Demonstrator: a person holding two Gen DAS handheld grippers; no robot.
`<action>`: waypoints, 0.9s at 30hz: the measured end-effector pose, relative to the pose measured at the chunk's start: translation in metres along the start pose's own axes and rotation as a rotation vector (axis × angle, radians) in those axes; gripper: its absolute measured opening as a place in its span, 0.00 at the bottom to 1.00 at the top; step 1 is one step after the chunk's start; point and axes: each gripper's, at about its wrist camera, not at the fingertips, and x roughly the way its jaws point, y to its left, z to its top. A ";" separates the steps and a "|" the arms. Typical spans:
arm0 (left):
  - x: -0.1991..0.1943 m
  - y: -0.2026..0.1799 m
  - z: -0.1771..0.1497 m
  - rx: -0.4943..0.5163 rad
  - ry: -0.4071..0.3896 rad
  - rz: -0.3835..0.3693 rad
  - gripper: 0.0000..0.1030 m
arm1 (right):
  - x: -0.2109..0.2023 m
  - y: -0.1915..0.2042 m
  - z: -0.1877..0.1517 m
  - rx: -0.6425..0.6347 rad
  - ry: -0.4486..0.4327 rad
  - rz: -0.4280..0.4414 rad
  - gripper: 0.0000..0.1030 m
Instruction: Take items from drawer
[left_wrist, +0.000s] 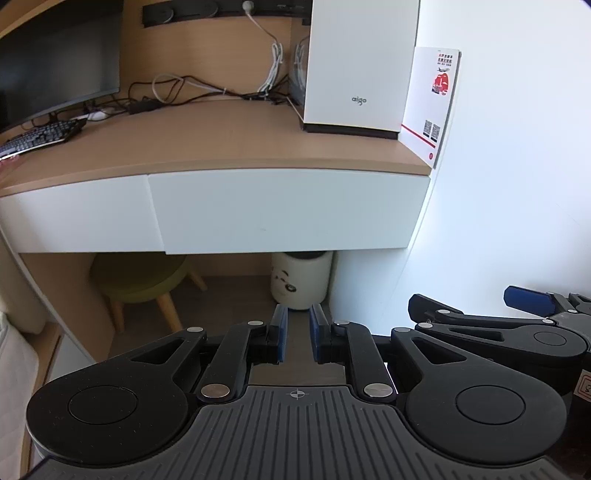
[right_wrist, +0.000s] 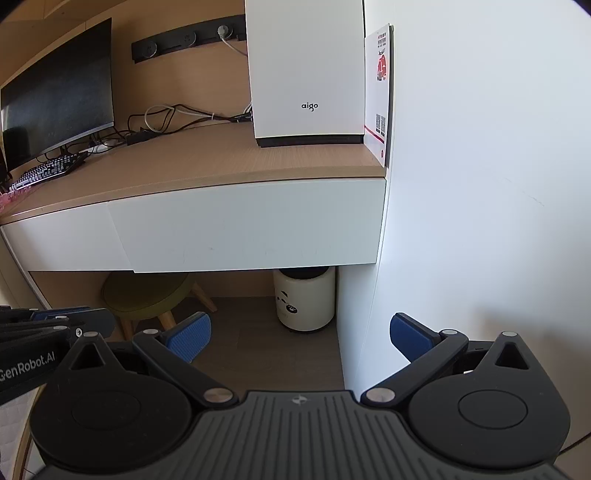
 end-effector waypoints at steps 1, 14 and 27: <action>0.000 0.001 0.000 0.000 0.000 -0.001 0.15 | 0.000 0.000 -0.001 0.001 0.000 0.000 1.00; -0.002 0.004 0.000 -0.011 0.000 0.008 0.15 | 0.000 0.002 -0.001 0.001 0.004 -0.003 1.00; -0.003 0.005 0.000 -0.011 -0.005 0.010 0.15 | -0.001 0.003 -0.001 0.001 0.004 -0.005 1.00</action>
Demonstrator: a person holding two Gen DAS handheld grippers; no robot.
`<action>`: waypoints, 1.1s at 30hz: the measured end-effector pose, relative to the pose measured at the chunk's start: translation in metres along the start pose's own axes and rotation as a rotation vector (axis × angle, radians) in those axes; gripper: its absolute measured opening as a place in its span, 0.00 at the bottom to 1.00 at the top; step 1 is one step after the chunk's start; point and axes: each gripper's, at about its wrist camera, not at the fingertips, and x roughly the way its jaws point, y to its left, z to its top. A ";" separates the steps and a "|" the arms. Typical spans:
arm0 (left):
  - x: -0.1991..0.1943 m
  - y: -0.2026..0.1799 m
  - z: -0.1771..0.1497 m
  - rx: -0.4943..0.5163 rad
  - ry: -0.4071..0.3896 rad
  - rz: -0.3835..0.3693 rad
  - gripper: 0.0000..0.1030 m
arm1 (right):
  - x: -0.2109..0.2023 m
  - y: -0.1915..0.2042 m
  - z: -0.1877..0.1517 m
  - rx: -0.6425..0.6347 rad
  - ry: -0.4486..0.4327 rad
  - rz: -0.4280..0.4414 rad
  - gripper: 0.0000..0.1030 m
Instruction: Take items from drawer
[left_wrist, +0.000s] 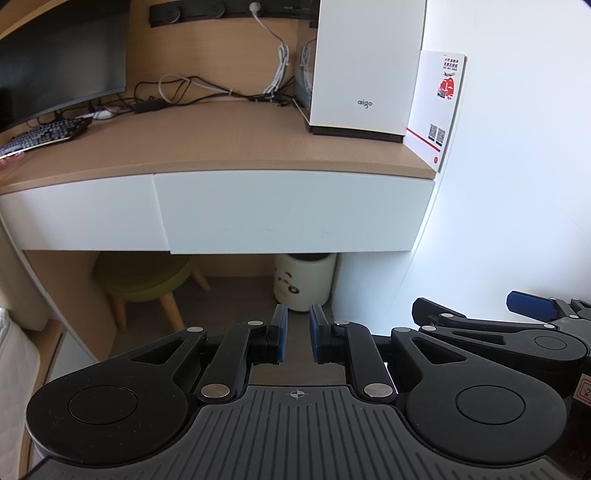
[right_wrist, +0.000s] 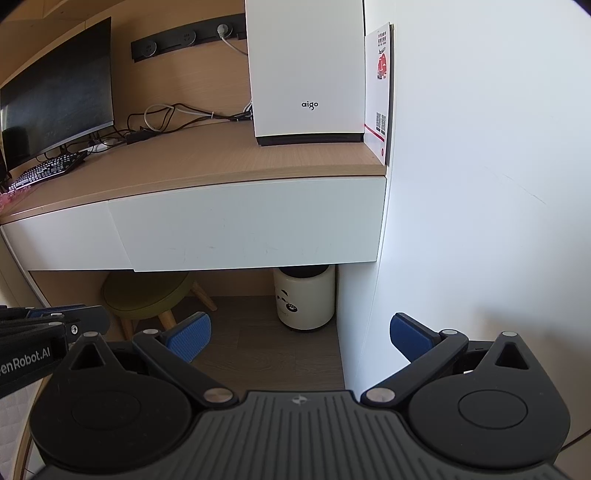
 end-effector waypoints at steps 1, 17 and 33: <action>0.000 0.000 0.000 0.001 0.000 -0.001 0.15 | 0.000 0.000 0.000 0.000 0.000 0.000 1.00; 0.001 0.000 0.002 -0.005 0.000 0.003 0.15 | 0.000 -0.001 0.000 0.001 0.000 -0.004 1.00; -0.003 0.002 -0.001 -0.009 -0.012 0.004 0.15 | -0.004 0.004 0.000 -0.002 -0.008 -0.004 1.00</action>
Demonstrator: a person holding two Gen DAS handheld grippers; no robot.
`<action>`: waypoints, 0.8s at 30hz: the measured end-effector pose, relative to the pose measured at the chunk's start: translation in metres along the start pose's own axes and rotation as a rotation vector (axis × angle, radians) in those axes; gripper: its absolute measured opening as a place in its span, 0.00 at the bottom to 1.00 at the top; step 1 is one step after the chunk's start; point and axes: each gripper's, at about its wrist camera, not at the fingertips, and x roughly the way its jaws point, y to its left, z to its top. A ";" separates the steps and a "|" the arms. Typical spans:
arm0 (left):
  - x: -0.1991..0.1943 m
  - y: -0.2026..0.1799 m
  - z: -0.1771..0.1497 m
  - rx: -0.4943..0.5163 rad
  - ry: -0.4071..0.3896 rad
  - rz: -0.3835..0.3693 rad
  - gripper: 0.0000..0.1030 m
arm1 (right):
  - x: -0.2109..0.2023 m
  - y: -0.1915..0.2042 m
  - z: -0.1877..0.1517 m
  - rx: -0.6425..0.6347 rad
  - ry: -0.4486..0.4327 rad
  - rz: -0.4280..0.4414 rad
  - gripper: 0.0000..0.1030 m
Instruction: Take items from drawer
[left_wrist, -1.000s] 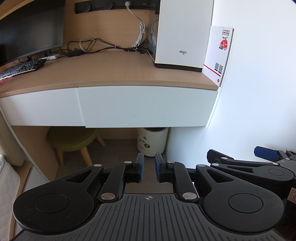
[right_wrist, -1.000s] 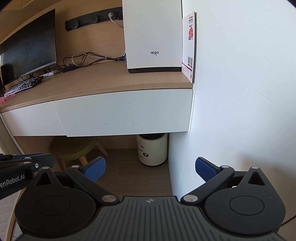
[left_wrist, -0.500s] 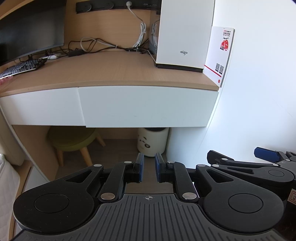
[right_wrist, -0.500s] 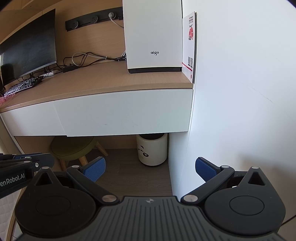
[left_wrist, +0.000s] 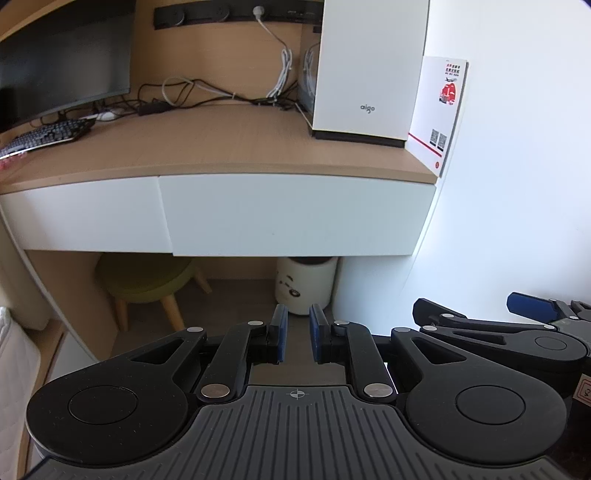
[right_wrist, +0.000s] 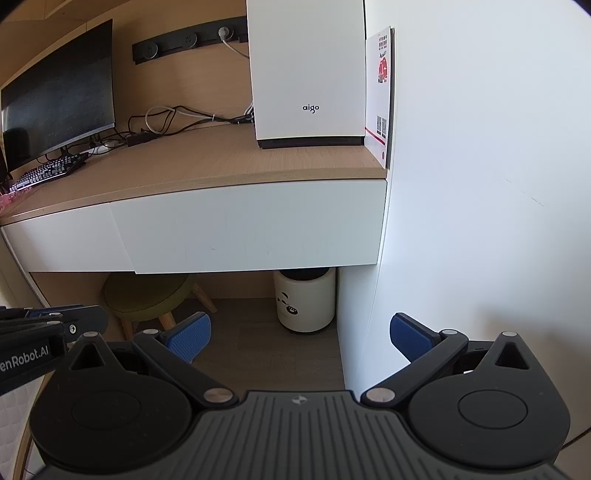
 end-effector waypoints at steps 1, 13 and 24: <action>0.000 0.000 0.000 -0.002 0.001 0.001 0.15 | 0.000 0.000 0.000 -0.001 0.000 0.000 1.00; 0.000 0.002 -0.003 -0.011 -0.001 0.000 0.15 | 0.000 0.002 0.000 -0.009 0.002 0.006 1.00; 0.009 0.010 -0.003 -0.023 0.031 -0.025 0.15 | -0.001 0.004 -0.002 -0.018 0.008 -0.005 1.00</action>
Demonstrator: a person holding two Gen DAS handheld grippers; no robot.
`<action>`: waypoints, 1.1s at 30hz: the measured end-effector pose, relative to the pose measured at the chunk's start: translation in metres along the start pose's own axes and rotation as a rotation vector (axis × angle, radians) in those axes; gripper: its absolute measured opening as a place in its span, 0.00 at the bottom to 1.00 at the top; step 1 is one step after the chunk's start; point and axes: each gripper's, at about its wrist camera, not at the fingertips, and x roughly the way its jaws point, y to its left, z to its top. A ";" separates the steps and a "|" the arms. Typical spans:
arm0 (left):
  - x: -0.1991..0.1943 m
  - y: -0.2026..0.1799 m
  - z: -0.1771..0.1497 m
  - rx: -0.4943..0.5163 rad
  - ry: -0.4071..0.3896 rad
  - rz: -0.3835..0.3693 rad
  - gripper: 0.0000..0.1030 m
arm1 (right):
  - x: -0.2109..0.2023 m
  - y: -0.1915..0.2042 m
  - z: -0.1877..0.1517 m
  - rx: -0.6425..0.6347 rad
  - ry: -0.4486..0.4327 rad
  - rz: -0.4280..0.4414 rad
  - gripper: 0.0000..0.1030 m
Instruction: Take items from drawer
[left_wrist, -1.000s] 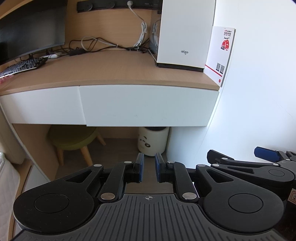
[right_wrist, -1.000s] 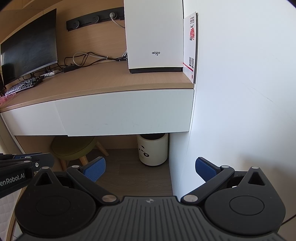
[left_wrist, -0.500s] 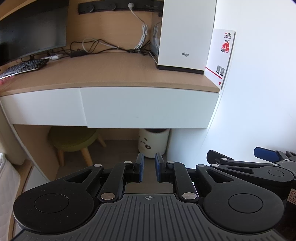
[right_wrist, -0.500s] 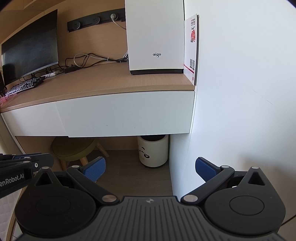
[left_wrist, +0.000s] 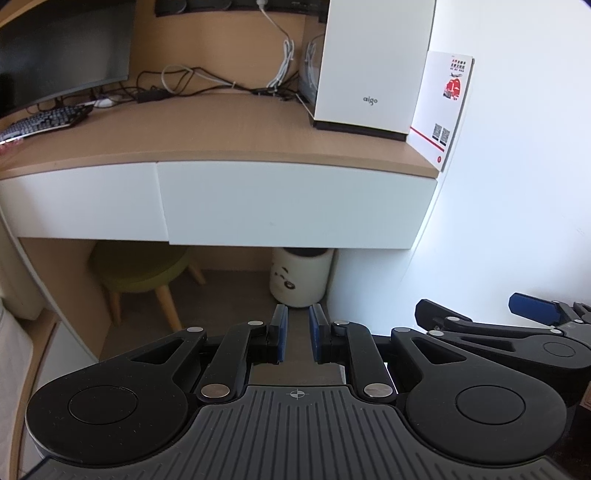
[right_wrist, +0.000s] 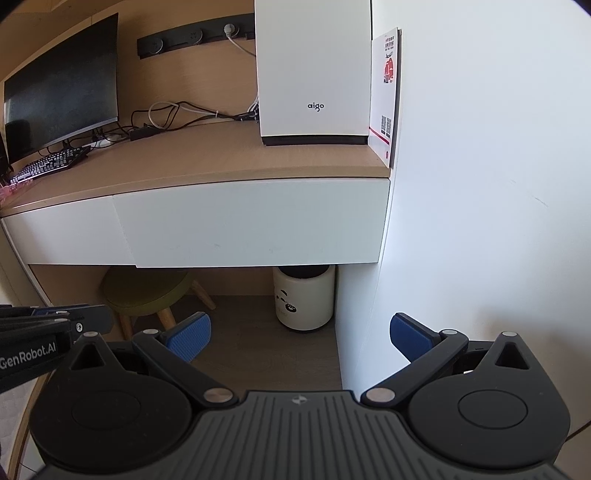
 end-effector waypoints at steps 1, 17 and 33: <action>0.001 0.001 0.002 0.003 0.005 -0.002 0.15 | 0.000 0.000 0.001 0.003 0.002 0.002 1.00; 0.055 0.076 0.046 0.066 0.035 0.080 0.16 | 0.048 0.026 0.036 0.036 0.037 -0.002 1.00; 0.122 0.218 0.104 -0.143 0.078 -0.106 0.16 | 0.122 0.143 0.098 -0.020 0.116 -0.059 1.00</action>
